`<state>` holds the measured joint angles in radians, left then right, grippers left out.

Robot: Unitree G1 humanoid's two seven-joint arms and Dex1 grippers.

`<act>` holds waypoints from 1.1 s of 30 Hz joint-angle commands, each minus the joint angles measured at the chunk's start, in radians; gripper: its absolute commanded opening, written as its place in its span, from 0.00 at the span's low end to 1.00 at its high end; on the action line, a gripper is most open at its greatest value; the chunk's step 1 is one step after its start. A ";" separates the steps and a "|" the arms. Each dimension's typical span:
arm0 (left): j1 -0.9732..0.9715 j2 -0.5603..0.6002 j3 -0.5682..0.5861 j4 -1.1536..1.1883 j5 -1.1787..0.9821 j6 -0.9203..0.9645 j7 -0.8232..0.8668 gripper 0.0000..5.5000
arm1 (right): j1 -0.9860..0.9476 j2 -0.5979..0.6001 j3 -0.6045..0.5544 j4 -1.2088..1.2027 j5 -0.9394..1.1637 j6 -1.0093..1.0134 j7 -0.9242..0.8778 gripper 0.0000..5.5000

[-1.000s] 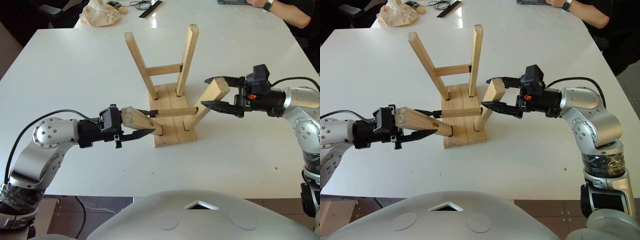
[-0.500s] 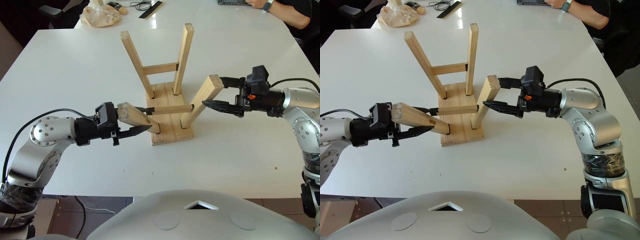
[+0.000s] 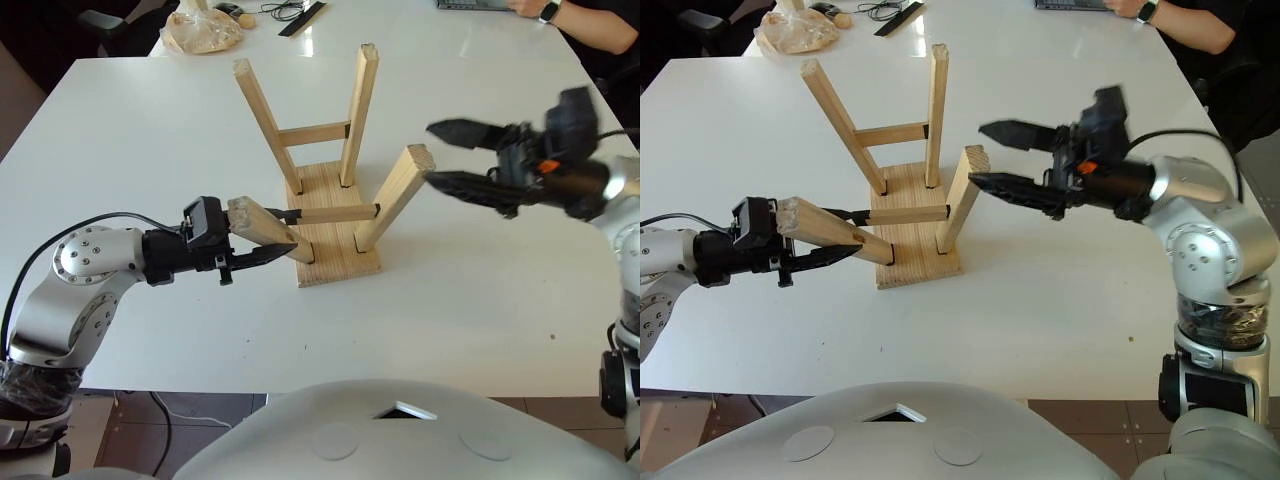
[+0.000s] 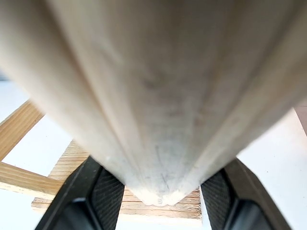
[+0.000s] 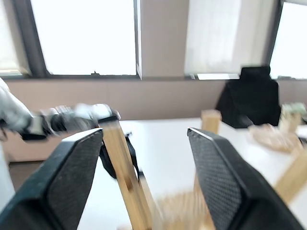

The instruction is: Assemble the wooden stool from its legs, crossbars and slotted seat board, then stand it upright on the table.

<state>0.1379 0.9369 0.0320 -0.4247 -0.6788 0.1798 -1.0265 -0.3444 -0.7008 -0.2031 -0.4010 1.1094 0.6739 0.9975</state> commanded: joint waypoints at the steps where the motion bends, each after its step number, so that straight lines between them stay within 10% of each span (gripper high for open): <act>1: 0.054 0.025 -0.056 0.046 0.059 0.098 -0.032 0.37 | -0.106 0.014 -0.008 0.020 0.049 0.033 -0.058 0.59; 16: 0.040 0.025 -0.070 0.033 0.073 0.094 -0.040 0.37 | -0.212 0.108 0.392 0.157 -0.533 -0.185 -0.046 0.59; 33: 0.054 -0.009 0.013 0.072 0.048 0.150 0.061 0.37 | -0.052 0.039 0.446 0.331 -0.692 -0.338 0.004 0.59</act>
<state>0.1401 0.9112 0.0491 -0.4268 -0.6792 0.2248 -0.9932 -0.5372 -0.6085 0.1675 -0.1725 0.5436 0.2770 0.9866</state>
